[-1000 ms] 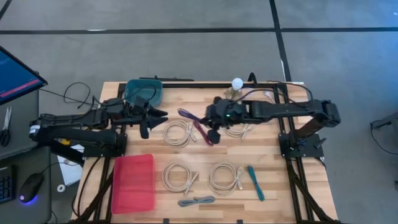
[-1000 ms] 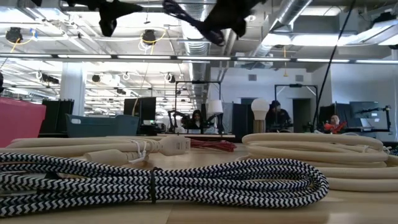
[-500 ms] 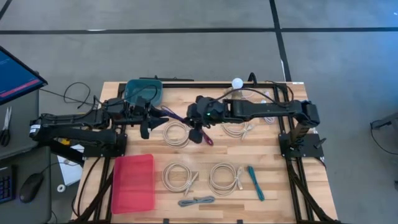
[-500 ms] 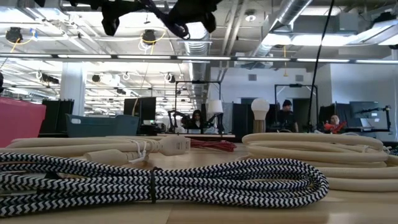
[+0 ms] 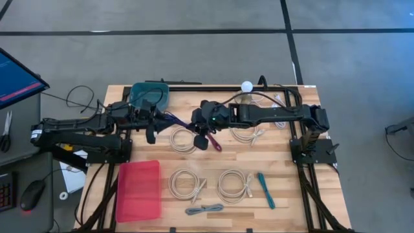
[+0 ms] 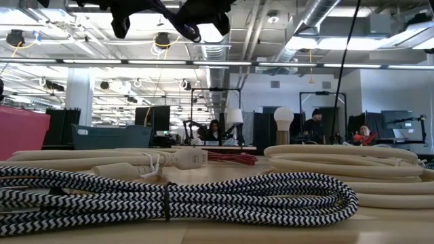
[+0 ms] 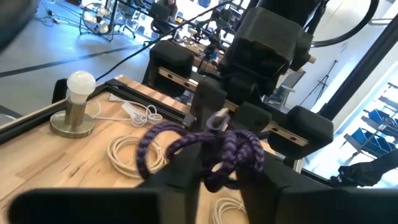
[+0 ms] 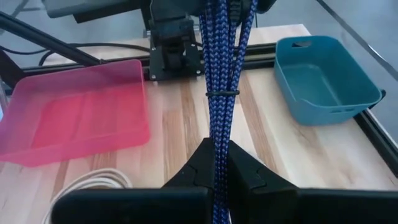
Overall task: Pick & Place USB Port
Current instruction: Put the violet USB cable into the blue bin
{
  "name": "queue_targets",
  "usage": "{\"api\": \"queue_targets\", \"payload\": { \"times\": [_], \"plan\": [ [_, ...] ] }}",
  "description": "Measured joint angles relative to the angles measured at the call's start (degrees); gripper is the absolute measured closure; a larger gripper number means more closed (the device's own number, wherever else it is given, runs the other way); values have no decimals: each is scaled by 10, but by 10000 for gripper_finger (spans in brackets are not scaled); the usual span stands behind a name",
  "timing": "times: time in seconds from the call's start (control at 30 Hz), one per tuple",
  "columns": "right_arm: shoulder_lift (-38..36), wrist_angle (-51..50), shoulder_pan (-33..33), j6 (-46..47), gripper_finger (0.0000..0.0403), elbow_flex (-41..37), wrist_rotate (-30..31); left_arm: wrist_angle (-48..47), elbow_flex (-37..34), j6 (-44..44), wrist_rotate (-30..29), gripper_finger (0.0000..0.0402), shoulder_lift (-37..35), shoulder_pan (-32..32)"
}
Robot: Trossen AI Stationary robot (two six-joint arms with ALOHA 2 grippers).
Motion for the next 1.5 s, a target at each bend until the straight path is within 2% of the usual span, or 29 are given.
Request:
{"api": "queue_targets", "payload": {
  "times": [0.13,0.2,0.33,0.57,0.67,0.83,1.03,1.27,1.5],
  "plan": [
    [0,0,0,-2,400,0,0,-2,0,0,-1,375,0,0],
    [0,-1,0,-2,400,0,0,-2,0,0,0,389,0,0],
    [0,0,0,-5,396,0,-1,-2,0,0,-1,387,0,0],
    [-18,-7,-1,-8,328,1,0,-7,0,19,0,393,-1,1],
    [-31,-19,-5,-17,313,1,0,-14,0,27,0,394,-9,3],
    [-62,-70,-9,-22,311,-1,1,-41,0,35,-2,394,-49,23],
    [-111,-85,-9,-23,330,-33,28,-129,1,35,-23,394,-131,71],
    [-177,-96,-7,-14,337,-89,65,-208,1,76,-123,394,-206,123],
    [-260,-106,-7,30,337,-149,91,-294,1,78,-221,394,-217,167]
  ]
}}
